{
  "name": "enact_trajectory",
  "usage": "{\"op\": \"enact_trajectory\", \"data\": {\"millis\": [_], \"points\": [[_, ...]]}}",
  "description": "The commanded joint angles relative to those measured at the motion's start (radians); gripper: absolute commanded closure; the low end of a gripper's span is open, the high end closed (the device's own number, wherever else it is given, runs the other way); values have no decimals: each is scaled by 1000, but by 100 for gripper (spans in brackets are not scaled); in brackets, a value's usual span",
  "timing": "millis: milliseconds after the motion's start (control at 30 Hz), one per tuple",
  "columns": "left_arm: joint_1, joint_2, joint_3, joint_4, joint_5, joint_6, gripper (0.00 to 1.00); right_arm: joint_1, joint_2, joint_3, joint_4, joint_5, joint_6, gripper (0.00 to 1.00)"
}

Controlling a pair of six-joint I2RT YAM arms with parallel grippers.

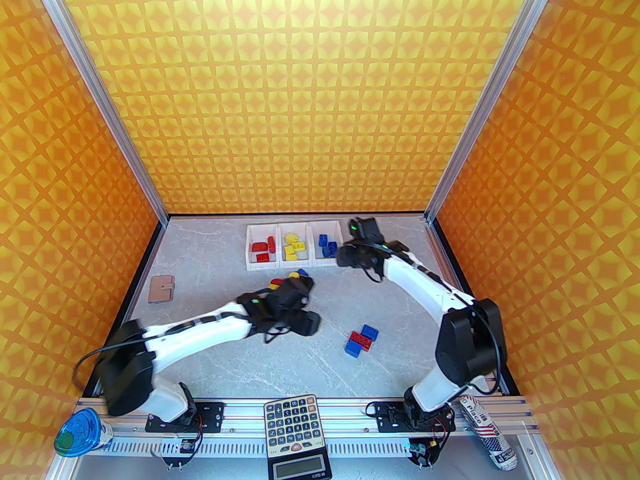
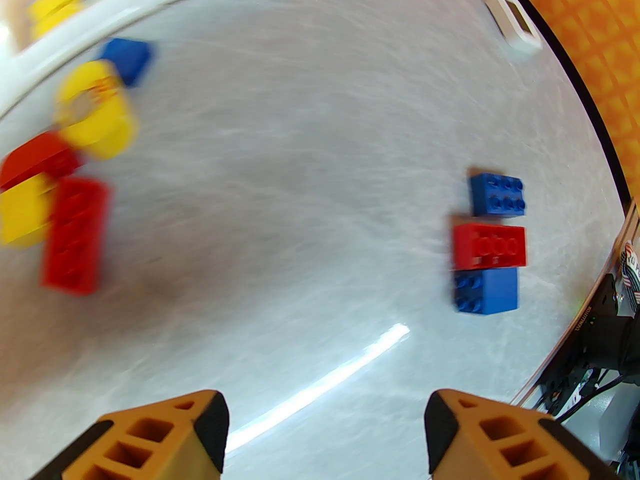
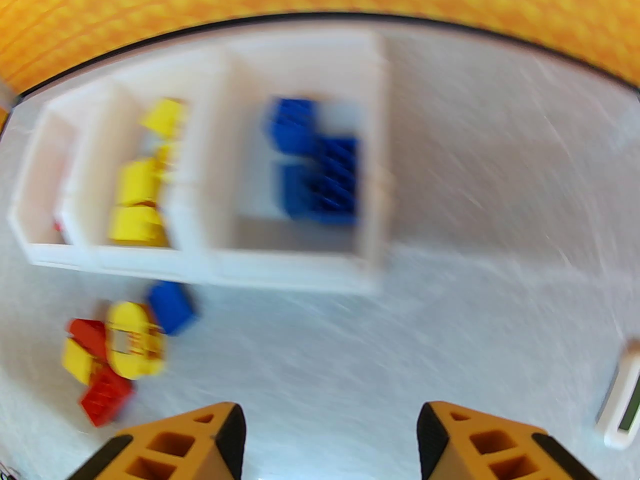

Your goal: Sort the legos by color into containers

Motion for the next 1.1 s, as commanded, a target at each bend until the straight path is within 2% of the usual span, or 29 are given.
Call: {"op": "enact_trajectory", "data": {"millis": [0,200,433,1067], "points": [[-61,107,116,-9,2,-10,31,-67,-53,-92,42,-44,33,38],[-147,281,293,-109,1,1,27,-147,-114,-185,62,-76,29,38],[-196,395,427,-182,1,-18,24,-171,-129,-216,74,-85,28,38],[-229,539,477,-160,-25,-67,32,-172,-111,-234,102,-107,33,38]]}}
